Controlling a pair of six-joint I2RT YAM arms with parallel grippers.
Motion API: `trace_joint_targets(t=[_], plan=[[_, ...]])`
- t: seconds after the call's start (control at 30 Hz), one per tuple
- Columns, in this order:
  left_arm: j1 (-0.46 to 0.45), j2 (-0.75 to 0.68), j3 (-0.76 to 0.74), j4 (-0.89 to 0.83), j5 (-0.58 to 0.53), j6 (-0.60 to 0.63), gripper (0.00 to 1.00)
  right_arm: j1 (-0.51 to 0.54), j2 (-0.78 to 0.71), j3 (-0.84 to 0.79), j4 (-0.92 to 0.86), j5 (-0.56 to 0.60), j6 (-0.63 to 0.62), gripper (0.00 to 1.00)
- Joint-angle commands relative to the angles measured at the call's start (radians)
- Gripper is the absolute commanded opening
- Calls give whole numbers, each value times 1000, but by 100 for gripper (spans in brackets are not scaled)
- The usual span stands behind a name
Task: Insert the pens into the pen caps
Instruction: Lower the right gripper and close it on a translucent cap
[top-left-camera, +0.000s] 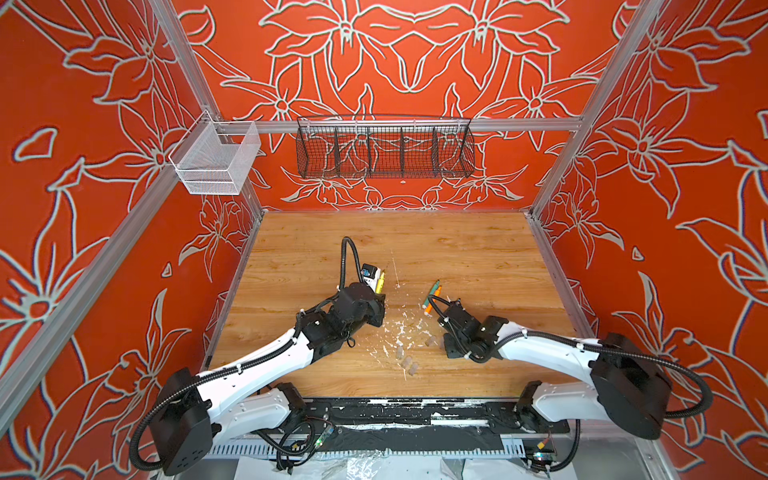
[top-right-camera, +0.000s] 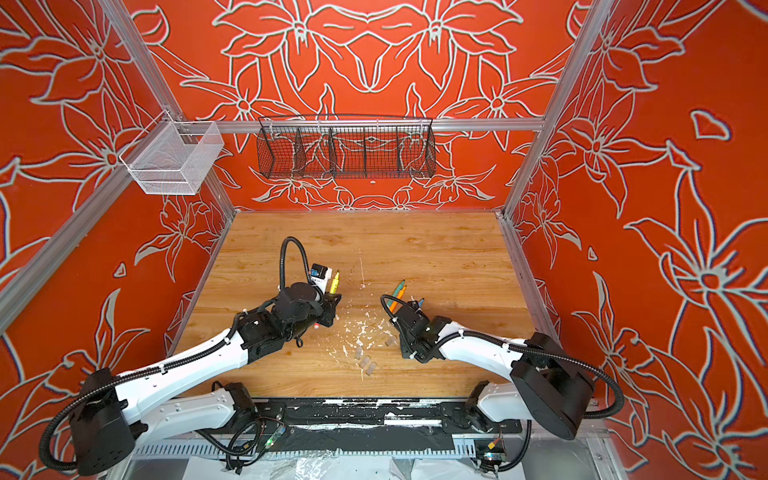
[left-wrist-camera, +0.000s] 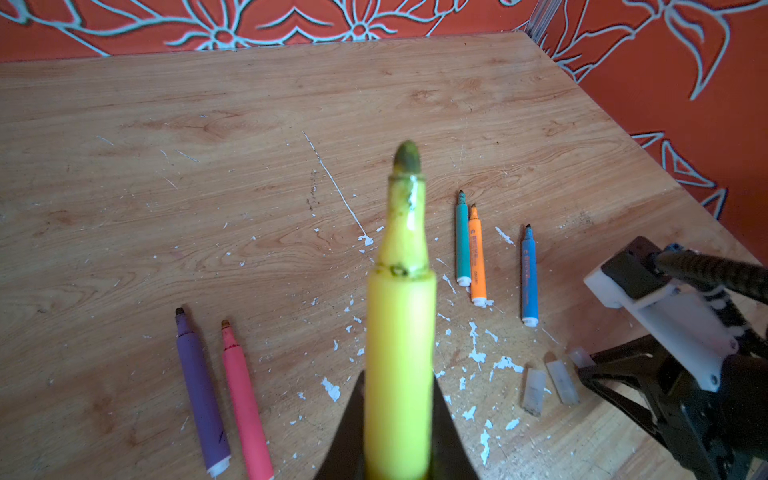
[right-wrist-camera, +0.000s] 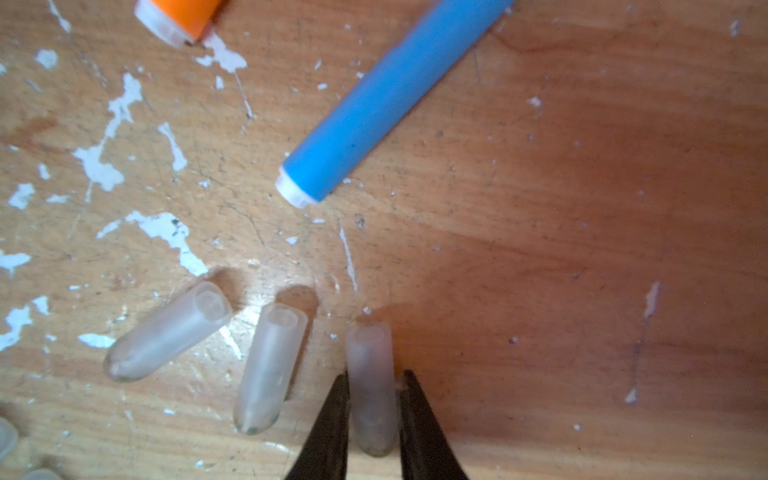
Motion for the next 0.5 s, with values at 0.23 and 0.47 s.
trace_joint_targets(t=[0.23,0.47], plan=[[2,-9,-8,31,15,15,0,5,88,-4,-15,44,17,31],[2,-12,-8,31,22,17,0,6,97,-2,-20,50,17,21]])
